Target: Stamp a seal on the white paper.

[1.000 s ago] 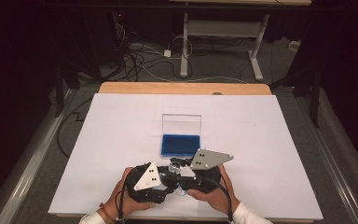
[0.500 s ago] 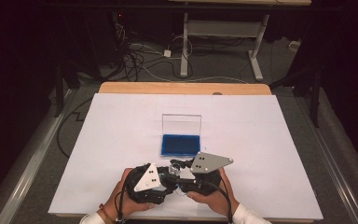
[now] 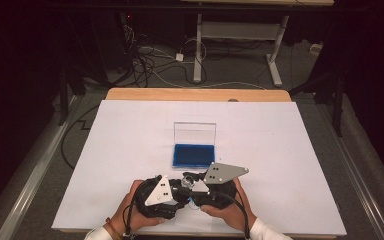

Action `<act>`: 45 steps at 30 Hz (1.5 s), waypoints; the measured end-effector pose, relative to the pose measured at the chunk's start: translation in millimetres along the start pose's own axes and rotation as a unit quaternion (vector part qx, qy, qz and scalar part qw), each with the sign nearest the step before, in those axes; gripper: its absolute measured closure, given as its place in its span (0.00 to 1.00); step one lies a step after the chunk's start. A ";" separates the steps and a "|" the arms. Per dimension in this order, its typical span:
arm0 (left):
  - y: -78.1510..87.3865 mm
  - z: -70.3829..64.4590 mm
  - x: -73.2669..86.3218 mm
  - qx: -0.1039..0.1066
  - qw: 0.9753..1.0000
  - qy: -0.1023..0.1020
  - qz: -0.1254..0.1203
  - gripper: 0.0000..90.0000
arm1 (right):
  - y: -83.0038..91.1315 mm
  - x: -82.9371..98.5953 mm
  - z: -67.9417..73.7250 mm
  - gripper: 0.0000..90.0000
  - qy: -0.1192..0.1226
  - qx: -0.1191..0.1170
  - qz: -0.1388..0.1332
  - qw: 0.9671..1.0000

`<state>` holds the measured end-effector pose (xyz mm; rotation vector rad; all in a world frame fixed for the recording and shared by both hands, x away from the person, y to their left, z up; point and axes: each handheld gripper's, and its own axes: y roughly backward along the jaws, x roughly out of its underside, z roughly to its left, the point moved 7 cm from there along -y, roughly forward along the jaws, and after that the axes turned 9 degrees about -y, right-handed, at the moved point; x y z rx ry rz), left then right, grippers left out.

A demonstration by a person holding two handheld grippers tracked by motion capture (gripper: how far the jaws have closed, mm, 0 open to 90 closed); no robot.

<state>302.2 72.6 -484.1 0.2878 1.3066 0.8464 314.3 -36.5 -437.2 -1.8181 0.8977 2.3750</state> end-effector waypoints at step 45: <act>9.6 20.6 26.0 -0.044 0.998 0.043 -0.004 0.19 | 16.2 -0.6 -14.9 0.64 0.016 0.041 -0.001 0.999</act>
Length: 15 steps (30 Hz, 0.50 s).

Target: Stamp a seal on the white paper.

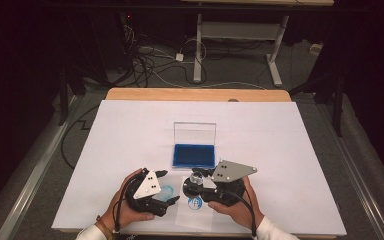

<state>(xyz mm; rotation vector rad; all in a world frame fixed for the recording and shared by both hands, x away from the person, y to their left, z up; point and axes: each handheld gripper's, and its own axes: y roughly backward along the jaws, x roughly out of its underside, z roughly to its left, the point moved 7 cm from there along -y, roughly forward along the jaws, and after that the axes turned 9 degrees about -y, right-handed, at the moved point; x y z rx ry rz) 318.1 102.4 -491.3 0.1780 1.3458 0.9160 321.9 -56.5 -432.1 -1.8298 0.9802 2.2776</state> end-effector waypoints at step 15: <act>18.3 15.0 17.3 -0.033 0.999 0.001 0.015 0.19 | 8.0 -1.0 -9.8 0.64 -0.003 0.010 -0.006 1.000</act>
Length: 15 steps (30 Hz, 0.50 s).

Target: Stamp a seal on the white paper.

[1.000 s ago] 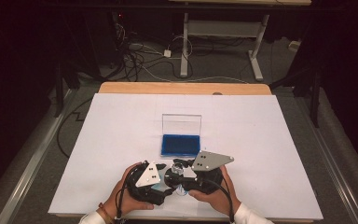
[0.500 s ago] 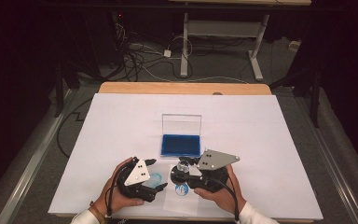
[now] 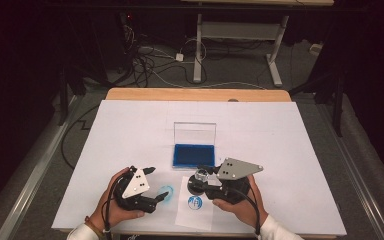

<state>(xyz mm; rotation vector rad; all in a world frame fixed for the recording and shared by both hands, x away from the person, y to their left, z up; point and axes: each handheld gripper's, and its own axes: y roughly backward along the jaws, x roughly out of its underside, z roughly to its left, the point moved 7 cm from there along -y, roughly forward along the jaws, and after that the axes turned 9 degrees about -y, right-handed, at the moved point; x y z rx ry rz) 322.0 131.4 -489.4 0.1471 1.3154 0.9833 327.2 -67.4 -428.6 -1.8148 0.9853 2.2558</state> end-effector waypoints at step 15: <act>23.8 15.1 23.8 -0.025 0.999 0.023 -0.002 0.19 | 5.9 -0.1 -7.8 0.63 0.001 0.010 0.006 1.000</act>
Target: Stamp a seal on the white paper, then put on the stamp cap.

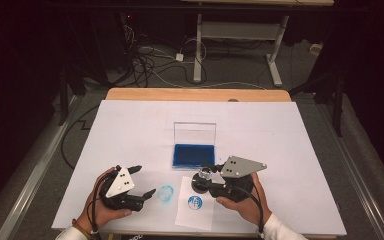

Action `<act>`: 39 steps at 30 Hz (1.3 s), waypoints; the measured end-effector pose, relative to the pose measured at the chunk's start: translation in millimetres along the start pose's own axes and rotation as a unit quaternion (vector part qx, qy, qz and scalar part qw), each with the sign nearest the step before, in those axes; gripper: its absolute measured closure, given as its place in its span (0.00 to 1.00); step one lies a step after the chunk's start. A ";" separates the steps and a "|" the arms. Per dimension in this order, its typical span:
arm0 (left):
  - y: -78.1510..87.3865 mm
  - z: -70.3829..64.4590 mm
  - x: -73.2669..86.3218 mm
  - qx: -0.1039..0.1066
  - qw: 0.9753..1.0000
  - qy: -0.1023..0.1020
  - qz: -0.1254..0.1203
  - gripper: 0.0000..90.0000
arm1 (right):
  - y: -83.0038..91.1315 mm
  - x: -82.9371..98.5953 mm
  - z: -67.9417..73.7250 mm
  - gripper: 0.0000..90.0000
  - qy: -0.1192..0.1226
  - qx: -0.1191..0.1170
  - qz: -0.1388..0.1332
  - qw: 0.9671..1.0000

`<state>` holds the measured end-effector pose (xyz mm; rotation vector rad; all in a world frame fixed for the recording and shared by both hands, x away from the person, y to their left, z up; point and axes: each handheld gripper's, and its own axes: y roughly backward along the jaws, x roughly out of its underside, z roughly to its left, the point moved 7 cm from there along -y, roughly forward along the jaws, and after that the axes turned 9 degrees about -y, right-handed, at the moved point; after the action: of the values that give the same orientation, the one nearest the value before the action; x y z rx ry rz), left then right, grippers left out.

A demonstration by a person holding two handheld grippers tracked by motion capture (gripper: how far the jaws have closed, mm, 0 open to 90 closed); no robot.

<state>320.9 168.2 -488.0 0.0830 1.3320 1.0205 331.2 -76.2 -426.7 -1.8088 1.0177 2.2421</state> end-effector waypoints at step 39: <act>6.4 -1.8 28.0 -0.011 0.999 0.023 0.021 0.19 | 20.9 -7.2 -34.8 0.63 0.000 0.060 -0.004 0.998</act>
<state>312.9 189.3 -506.0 0.0728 1.3653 1.0783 353.0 -108.7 -413.9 -1.7609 1.1183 2.1258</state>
